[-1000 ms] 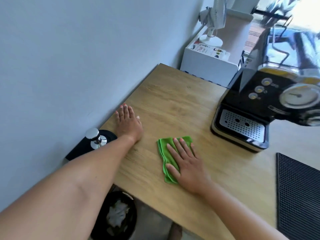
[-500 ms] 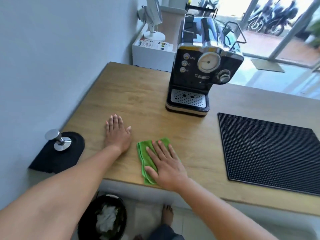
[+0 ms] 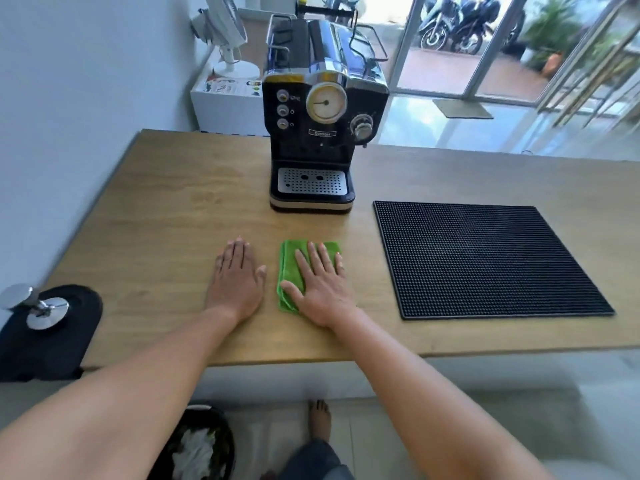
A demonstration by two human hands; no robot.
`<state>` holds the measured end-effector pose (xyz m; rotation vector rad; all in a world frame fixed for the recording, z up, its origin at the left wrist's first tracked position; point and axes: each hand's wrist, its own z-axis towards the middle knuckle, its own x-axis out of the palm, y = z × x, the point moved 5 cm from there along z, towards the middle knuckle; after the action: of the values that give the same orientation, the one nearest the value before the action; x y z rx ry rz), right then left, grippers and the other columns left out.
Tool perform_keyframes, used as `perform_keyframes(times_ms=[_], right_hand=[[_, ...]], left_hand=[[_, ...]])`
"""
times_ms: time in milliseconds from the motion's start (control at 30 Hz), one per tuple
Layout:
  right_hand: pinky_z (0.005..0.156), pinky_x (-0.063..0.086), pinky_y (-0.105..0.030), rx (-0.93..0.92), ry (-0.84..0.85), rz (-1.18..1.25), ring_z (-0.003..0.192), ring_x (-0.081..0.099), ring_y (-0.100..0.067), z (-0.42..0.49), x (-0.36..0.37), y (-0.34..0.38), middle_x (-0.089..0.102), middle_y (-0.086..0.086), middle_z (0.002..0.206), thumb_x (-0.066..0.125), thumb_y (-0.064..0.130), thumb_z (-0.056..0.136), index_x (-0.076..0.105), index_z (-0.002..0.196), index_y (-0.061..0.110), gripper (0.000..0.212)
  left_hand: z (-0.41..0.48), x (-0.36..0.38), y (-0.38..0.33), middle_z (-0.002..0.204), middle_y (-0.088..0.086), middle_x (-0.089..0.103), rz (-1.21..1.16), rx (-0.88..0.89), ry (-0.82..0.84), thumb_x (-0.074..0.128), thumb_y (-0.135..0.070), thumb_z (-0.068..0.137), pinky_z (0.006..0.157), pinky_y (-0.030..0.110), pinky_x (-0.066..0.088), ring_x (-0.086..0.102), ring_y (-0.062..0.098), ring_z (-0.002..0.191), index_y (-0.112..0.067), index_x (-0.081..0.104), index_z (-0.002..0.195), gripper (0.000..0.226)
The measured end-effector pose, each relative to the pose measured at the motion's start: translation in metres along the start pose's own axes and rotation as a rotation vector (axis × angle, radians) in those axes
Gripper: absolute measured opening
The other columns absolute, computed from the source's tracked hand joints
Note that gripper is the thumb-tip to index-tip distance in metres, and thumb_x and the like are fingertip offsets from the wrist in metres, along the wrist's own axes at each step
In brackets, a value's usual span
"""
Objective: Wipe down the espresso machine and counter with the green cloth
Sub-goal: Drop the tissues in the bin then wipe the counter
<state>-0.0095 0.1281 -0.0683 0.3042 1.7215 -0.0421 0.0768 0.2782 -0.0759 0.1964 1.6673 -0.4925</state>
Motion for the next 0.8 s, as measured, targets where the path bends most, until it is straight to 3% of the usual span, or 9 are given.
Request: perform_keyframes(times_ms=[100,167,333,467,600,800], right_hand=[[0.121,-0.007,-0.046,-0.183,-0.015,-0.015,0.149,-0.018,-0.015,-0.051,0.008,-0.001,-0.011,0.002,0.163,0.012,0.073,0.09,0.003,0.156,0.029,0.08],[0.121,-0.007,-0.044,-0.174,-0.03,-0.013,0.148,-0.02,-0.013,-0.072,0.011,-0.021,-0.011,0.004,0.163,0.007,0.077,0.088,0.004,0.156,0.031,0.082],[0.12,-0.01,-0.046,0.159,-0.077,0.029,0.148,-0.02,-0.016,-0.03,-0.006,-0.072,-0.014,0.0,0.163,0.006,0.078,0.086,0.0,0.156,0.027,0.087],[0.118,-0.013,-0.05,0.344,-0.037,0.093,0.147,-0.024,-0.024,0.023,-0.016,-0.057,-0.02,-0.007,0.161,0.002,0.092,0.072,-0.007,0.155,0.023,0.109],[0.118,-0.013,-0.051,0.193,-0.005,0.067,0.146,-0.026,-0.025,0.027,-0.012,-0.011,-0.021,-0.007,0.161,0.01,0.095,0.068,-0.008,0.155,0.025,0.114],[0.12,-0.012,-0.046,-0.089,-0.008,0.02,0.146,-0.025,-0.017,-0.023,0.005,0.009,-0.017,-0.001,0.162,0.021,0.081,0.081,-0.002,0.155,0.032,0.092]], left_hand=[[0.0,0.0,0.0,0.162,0.011,-0.001,0.024,0.004,-0.005,0.016,-0.04,0.101,0.122,0.038,-0.001,-0.004,0.023,0.149,-0.005,0.006,0.153,0.063],[-0.001,-0.001,-0.001,0.162,0.011,-0.002,0.033,0.008,-0.004,0.014,-0.041,0.101,0.122,0.039,-0.001,-0.005,0.023,0.149,-0.005,0.005,0.153,0.064],[-0.002,0.0,-0.001,0.161,0.01,-0.006,0.046,0.011,0.002,0.01,-0.041,0.101,0.122,0.039,-0.003,-0.009,0.023,0.149,-0.006,0.0,0.153,0.064],[-0.003,0.002,-0.002,0.161,0.01,-0.007,0.047,0.009,0.002,0.01,-0.042,0.1,0.122,0.039,-0.003,-0.01,0.022,0.149,-0.007,0.0,0.153,0.064],[-0.001,0.002,0.0,0.162,0.01,-0.006,0.057,0.003,-0.011,0.013,-0.041,0.101,0.122,0.039,-0.002,-0.009,0.021,0.149,-0.006,0.001,0.153,0.064],[-0.004,0.0,0.001,0.161,0.008,-0.01,0.05,0.02,0.038,0.009,-0.043,0.101,0.122,0.039,-0.003,-0.011,0.02,0.149,-0.009,-0.003,0.153,0.064]])
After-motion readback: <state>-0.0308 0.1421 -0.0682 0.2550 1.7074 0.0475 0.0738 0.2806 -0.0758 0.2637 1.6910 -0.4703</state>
